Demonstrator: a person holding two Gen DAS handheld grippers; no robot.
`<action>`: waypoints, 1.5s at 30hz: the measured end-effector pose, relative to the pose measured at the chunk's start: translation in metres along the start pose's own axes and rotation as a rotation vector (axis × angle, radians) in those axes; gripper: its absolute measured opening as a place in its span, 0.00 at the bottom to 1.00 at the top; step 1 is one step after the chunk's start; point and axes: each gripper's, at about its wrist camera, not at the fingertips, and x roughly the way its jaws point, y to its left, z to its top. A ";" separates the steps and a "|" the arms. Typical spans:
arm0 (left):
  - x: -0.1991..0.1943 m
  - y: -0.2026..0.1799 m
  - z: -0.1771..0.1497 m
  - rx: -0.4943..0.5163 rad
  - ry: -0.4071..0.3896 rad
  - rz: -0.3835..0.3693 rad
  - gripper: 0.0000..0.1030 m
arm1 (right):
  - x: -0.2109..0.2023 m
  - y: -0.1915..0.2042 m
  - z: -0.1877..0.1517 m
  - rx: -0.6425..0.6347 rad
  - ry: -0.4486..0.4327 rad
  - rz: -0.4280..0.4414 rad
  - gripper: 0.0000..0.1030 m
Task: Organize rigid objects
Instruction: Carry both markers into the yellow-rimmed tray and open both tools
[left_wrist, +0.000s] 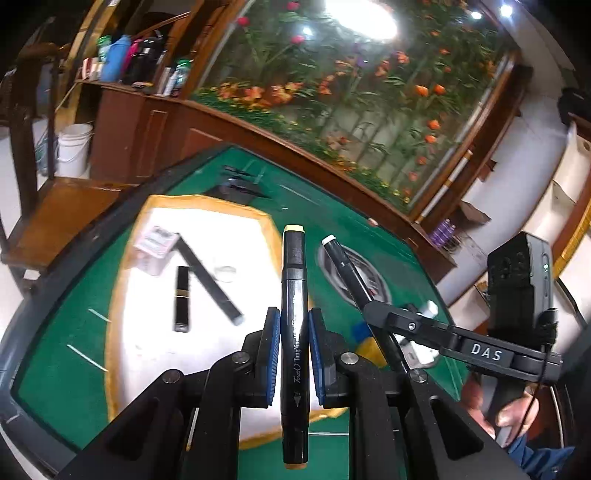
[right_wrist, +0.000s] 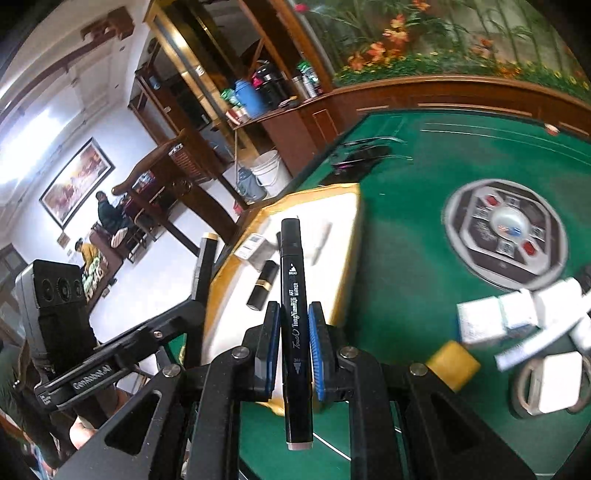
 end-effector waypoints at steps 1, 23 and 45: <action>0.001 0.004 0.000 -0.007 0.001 0.008 0.15 | 0.008 0.005 0.002 0.002 0.009 0.001 0.14; 0.050 0.037 -0.016 -0.028 0.097 0.140 0.13 | 0.105 0.032 -0.015 -0.126 0.145 -0.165 0.14; 0.032 0.032 -0.015 -0.028 0.049 0.171 0.65 | 0.087 0.032 -0.017 -0.160 0.065 -0.210 0.15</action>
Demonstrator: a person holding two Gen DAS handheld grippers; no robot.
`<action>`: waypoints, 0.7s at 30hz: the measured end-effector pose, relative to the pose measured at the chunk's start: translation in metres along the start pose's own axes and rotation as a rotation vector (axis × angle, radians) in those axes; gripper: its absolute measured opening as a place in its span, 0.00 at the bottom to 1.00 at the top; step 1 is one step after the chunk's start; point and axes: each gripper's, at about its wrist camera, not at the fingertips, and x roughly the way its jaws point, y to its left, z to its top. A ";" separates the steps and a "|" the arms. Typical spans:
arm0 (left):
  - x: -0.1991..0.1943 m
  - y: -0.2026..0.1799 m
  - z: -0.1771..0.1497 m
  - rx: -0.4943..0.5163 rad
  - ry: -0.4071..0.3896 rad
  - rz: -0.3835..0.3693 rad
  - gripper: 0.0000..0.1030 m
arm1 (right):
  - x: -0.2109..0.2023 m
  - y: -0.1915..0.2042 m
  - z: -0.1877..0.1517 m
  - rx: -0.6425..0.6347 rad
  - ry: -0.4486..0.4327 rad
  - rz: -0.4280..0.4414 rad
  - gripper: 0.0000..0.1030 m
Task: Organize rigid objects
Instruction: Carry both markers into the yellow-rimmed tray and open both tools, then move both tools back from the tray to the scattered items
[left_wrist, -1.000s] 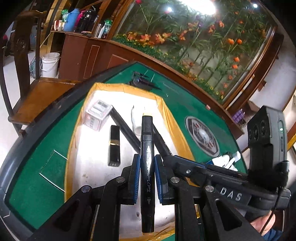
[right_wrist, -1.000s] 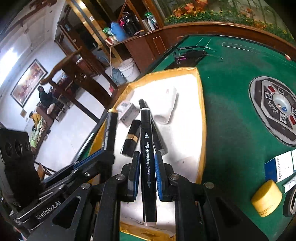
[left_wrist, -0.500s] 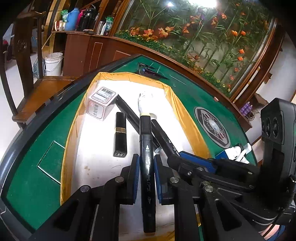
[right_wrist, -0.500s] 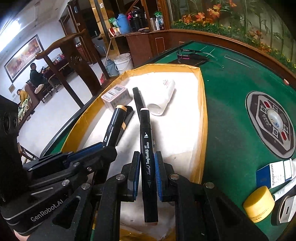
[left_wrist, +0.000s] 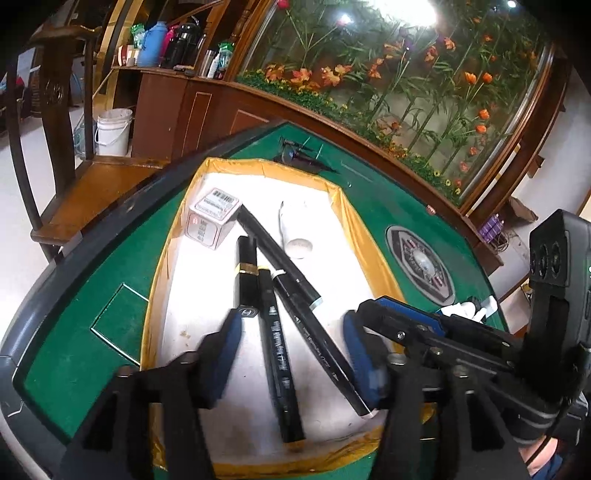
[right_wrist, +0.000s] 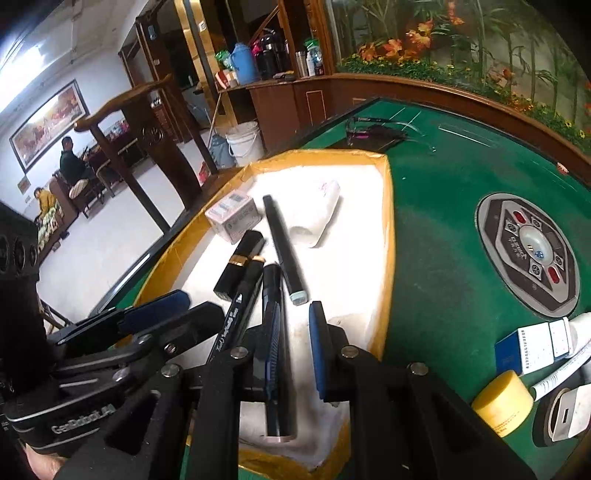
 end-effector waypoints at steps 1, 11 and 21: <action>-0.003 -0.002 0.000 0.004 -0.008 -0.005 0.68 | -0.003 -0.003 0.001 0.009 -0.007 0.001 0.15; -0.017 -0.029 0.000 0.071 -0.037 -0.022 0.70 | -0.034 -0.025 0.001 0.082 -0.066 0.026 0.24; -0.014 -0.075 -0.002 0.157 -0.002 -0.083 0.70 | -0.105 -0.107 -0.016 0.177 -0.186 -0.020 0.27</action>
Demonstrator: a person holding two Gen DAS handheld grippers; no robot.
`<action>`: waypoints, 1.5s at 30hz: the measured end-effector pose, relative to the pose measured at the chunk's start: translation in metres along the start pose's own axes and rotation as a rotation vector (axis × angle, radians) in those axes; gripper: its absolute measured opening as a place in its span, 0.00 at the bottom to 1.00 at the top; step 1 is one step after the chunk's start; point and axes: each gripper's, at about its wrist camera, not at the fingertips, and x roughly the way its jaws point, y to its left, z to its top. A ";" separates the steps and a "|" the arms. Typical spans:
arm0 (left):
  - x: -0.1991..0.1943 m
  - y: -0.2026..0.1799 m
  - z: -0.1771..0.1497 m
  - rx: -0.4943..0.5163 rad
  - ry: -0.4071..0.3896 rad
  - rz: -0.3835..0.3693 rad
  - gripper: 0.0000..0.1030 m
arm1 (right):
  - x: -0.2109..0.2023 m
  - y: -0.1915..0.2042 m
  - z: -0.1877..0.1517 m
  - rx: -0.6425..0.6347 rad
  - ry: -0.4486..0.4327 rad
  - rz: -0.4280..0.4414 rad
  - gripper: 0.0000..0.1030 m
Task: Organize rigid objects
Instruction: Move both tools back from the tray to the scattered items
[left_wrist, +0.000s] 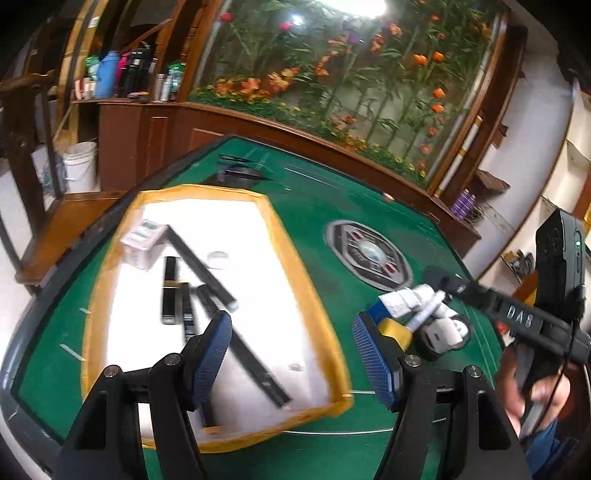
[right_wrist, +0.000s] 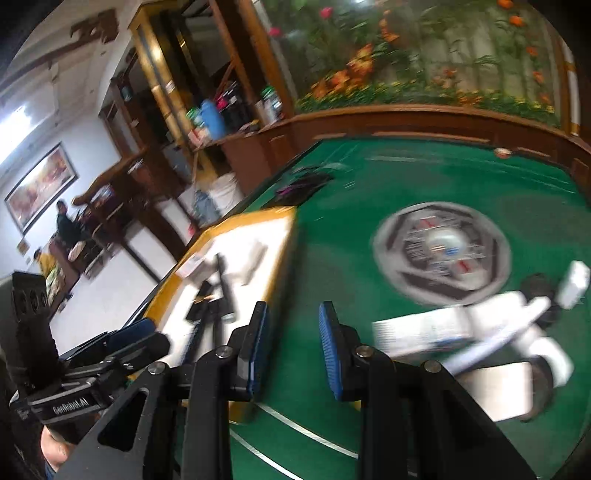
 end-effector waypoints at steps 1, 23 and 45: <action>0.003 -0.007 0.001 0.012 0.010 -0.015 0.70 | -0.007 -0.011 0.001 0.009 -0.012 -0.015 0.27; 0.134 -0.144 -0.031 0.371 0.265 0.008 0.58 | -0.077 -0.209 -0.023 0.327 -0.065 -0.194 0.38; 0.145 -0.141 -0.036 0.353 0.286 -0.028 0.48 | -0.019 -0.176 -0.036 0.004 0.102 -0.260 0.34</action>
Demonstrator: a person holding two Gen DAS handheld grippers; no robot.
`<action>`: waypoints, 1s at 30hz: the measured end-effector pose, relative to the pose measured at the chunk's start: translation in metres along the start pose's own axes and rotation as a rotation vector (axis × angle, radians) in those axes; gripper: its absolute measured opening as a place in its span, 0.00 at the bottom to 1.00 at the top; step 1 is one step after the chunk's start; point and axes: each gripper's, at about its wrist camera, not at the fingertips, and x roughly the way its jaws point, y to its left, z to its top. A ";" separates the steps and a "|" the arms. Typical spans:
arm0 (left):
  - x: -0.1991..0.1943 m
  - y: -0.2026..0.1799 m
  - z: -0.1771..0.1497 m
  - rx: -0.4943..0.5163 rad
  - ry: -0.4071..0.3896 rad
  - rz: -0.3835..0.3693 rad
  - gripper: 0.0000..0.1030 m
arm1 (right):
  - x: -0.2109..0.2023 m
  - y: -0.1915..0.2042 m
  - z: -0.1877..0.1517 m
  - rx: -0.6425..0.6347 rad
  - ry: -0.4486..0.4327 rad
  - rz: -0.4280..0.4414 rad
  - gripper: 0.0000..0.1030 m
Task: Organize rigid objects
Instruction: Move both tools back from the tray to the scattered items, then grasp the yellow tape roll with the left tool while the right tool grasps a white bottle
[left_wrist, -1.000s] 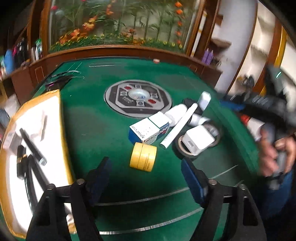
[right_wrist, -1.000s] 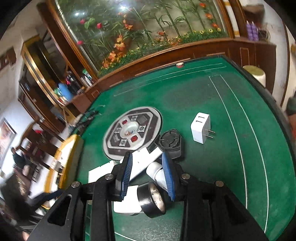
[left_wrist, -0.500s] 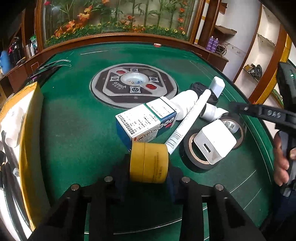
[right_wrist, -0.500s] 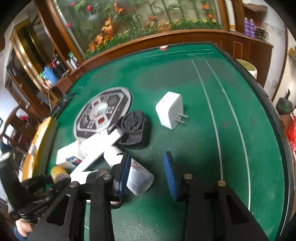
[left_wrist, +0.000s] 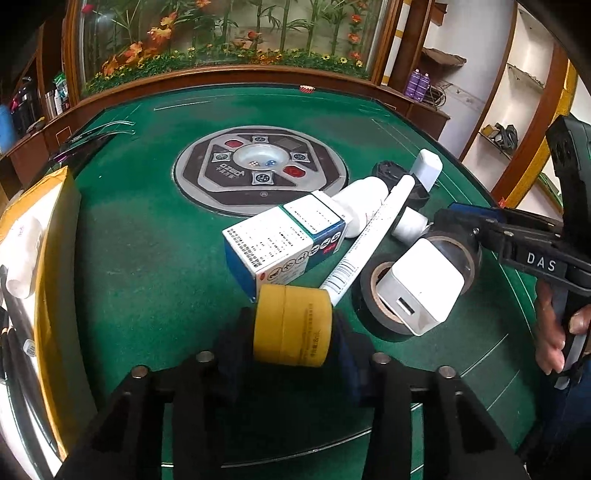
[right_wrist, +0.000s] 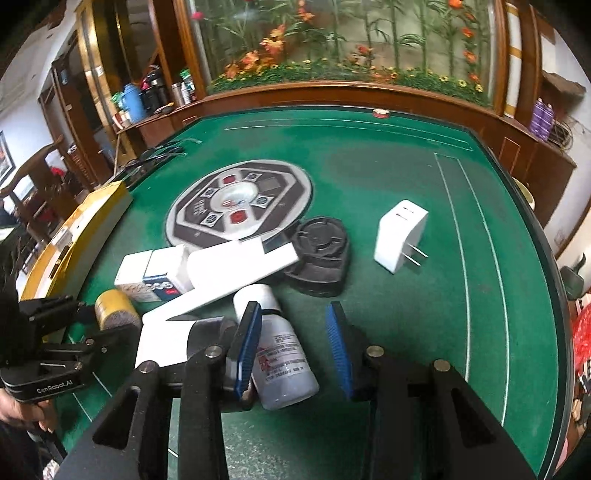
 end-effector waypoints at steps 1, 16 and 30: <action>0.001 -0.003 -0.001 0.017 -0.001 0.008 0.51 | 0.000 0.001 -0.001 -0.004 0.005 0.007 0.34; -0.005 0.002 -0.005 -0.028 -0.031 0.001 0.33 | 0.005 -0.006 -0.006 0.066 0.084 0.040 0.32; -0.047 -0.003 -0.002 -0.036 -0.110 -0.037 0.33 | 0.005 -0.004 -0.005 0.076 0.086 0.000 0.32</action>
